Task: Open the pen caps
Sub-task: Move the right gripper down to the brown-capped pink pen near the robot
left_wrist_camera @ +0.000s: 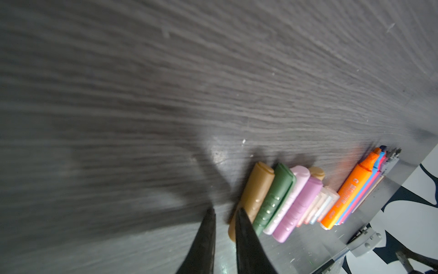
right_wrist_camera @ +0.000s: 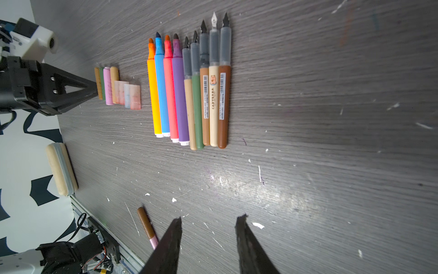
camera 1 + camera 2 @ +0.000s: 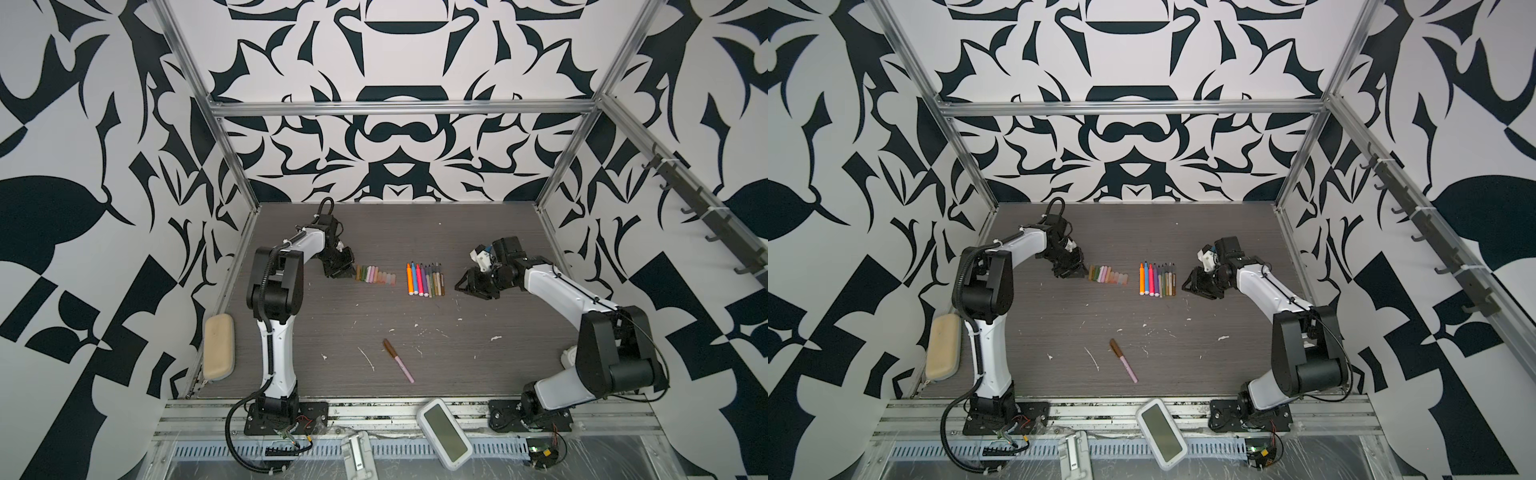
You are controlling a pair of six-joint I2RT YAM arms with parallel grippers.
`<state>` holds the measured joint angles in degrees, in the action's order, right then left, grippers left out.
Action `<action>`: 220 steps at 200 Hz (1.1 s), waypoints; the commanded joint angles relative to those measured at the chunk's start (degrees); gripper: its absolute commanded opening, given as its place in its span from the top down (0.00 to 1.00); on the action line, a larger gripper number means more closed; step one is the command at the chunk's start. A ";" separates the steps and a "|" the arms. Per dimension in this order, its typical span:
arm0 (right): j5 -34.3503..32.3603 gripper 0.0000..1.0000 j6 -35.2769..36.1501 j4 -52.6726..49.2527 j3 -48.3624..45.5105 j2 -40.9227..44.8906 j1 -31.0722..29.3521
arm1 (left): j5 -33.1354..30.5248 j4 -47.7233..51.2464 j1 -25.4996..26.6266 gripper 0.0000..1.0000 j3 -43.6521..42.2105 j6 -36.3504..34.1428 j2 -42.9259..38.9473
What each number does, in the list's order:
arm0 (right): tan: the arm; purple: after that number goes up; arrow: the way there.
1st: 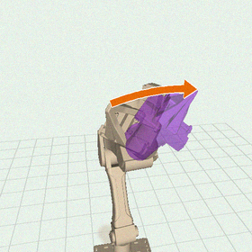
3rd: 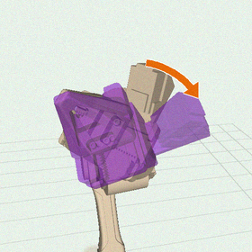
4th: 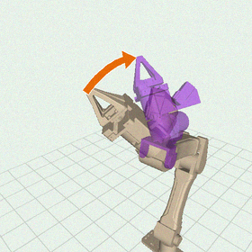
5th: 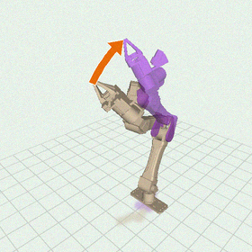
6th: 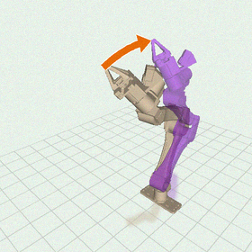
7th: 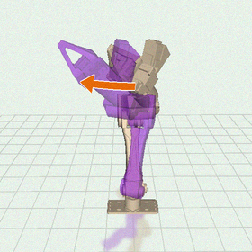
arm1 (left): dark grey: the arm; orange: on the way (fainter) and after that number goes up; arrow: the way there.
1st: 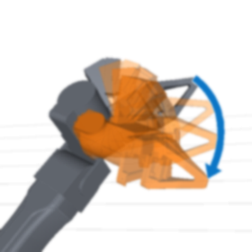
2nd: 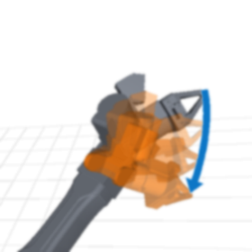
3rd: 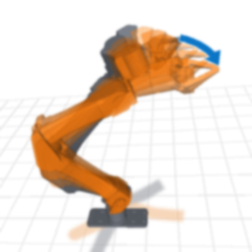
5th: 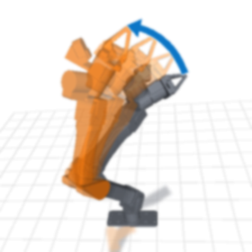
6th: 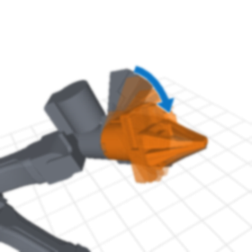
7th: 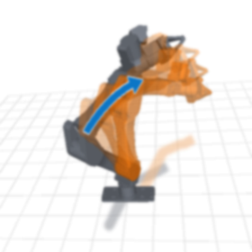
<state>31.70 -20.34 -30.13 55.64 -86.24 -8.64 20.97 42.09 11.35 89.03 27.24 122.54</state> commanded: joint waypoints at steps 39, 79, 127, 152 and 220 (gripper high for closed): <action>0.03 0.59 1.80 -1.96 -0.84 2.76 0.14 | -1.64 2.65 0.75 0.80 0.61 0.28 1.86; -0.06 0.59 1.96 -2.43 -1.54 3.59 0.17 | -2.36 3.00 0.77 0.80 0.80 0.20 1.67; -1.18 0.61 2.37 -4.39 -1.93 5.68 -0.84 | -6.02 4.14 0.77 0.81 1.95 0.09 -2.62; -3.88 0.62 2.16 -5.11 -2.63 6.82 -7.14 | -6.92 2.26 0.77 0.79 1.29 1.00 -7.78; -22.03 0.63 -6.54 0.65 -5.29 5.06 -43.40 | -6.01 -27.59 0.69 0.74 -25.22 12.67 -33.90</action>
<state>19.22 -22.94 -31.29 50.76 -81.10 -43.51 15.20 28.62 12.03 72.88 33.80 95.77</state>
